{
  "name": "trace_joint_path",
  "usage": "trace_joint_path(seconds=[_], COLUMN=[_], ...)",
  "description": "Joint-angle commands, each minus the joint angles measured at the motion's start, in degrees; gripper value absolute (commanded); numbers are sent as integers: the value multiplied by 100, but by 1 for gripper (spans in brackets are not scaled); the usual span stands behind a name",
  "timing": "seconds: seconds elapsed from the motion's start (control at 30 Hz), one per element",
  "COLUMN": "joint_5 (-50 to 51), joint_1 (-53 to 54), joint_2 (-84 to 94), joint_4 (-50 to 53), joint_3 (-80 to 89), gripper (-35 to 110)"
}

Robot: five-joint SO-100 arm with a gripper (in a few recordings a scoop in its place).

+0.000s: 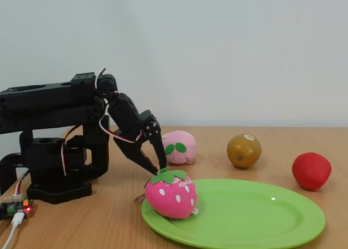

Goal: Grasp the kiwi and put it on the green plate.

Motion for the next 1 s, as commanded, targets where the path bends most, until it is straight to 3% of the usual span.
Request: trace_joint_path(seconds=[0.0,0.27,0.43,0.73,0.97], joint_5=[-62,-185,-123,1169,2373], joint_1=[-35,53,316,-352,-527], joint_2=[141,9,-1002,-3612,-5150], joint_4=[26,-264,-826,-888,-765], joint_3=[123,62,-940,-4438,-6091], gripper=[-8,-8,-8,-8,-8])
